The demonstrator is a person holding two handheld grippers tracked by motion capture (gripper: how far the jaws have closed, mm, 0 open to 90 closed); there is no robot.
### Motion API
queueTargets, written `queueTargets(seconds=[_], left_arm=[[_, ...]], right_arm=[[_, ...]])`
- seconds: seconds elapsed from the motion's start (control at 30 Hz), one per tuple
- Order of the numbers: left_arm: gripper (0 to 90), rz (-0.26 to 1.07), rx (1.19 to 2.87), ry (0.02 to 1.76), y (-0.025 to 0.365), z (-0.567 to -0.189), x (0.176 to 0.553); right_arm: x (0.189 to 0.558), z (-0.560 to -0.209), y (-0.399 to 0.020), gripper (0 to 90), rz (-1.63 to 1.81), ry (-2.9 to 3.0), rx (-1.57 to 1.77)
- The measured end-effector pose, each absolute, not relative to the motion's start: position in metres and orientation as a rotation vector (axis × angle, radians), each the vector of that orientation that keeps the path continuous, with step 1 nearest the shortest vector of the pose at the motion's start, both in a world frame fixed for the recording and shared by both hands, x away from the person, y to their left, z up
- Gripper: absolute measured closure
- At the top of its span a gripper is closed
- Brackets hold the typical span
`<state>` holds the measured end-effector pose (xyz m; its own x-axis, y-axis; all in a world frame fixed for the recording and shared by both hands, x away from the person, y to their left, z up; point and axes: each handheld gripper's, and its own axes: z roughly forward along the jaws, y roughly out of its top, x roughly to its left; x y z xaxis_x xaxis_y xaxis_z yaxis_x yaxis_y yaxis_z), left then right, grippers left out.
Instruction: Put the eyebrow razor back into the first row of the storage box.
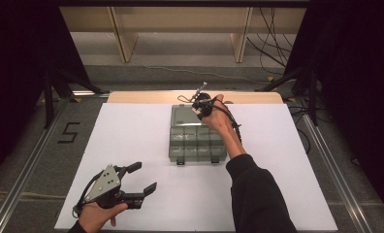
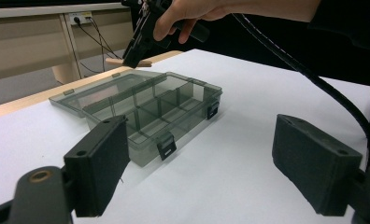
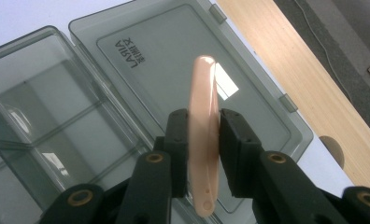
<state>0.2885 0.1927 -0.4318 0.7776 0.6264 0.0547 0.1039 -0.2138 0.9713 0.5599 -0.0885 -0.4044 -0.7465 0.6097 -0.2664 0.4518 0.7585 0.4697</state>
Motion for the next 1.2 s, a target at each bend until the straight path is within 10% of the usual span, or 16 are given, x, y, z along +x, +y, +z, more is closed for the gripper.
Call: queueTargets(seconds=[1.2], left_arm=[[18.8,0.531,1.743,0.57,0.193,-0.431,0.288]], right_arm=[[0.572,-0.424,-0.081,74.0,0.512,2.572,0.79]])
